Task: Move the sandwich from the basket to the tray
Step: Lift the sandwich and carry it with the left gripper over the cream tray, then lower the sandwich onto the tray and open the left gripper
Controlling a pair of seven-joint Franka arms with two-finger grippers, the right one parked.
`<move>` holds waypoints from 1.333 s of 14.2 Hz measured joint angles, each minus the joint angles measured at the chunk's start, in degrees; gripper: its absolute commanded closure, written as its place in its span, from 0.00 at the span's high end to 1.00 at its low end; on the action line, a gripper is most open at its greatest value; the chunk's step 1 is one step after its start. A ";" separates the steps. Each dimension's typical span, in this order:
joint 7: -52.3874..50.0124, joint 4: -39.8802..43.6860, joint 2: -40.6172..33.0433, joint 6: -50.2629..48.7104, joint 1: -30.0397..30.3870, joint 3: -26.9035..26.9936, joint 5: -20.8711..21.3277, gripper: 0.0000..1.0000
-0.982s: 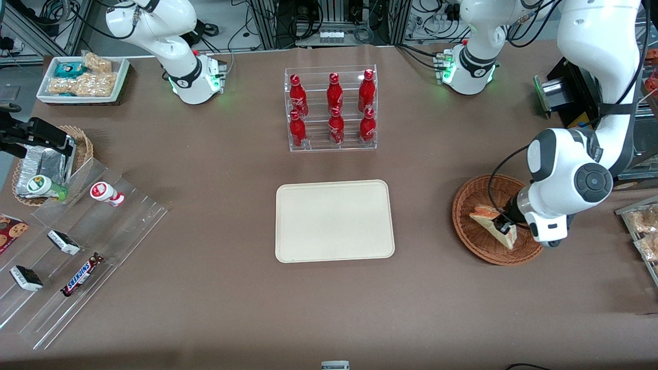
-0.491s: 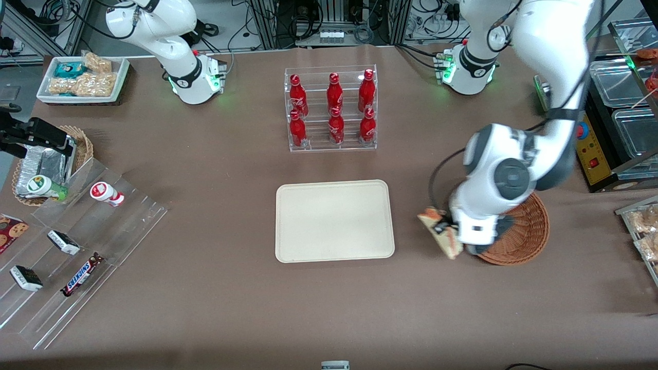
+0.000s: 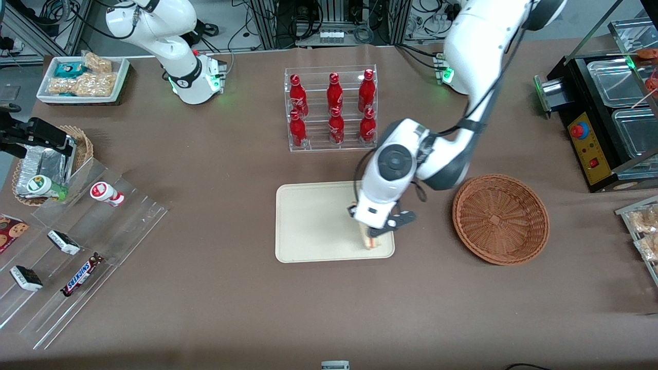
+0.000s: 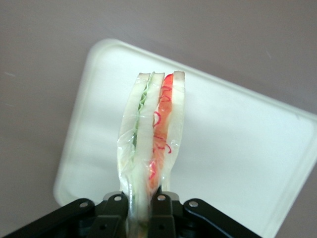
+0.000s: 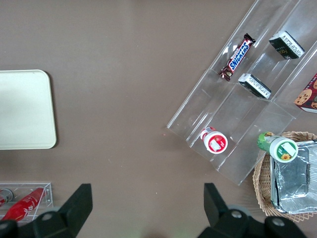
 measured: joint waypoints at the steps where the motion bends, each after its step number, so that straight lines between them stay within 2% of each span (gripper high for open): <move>1: 0.00 0.17 1.11 2.05 -1.48 0.02 0.00 0.07; 4: 0.71 0.45 3.24 5.57 -4.23 0.06 0.92 0.07; 7: 1.06 0.61 4.31 5.59 -5.37 0.06 1.64 0.11; 8: 1.06 0.61 4.69 5.59 -5.50 0.07 1.66 0.14; 9: 1.06 0.61 5.06 5.59 -5.52 0.07 1.68 0.23; 10: 1.06 0.62 5.49 5.59 -5.52 0.12 1.70 0.47; 11: 1.08 0.62 5.92 5.59 -5.54 0.14 1.71 0.98; 16: 0.77 2.35 5.48 5.64 -6.65 0.31 1.91 1.00; 19: 0.72 3.90 0.39 0.62 -6.00 1.31 1.92 1.00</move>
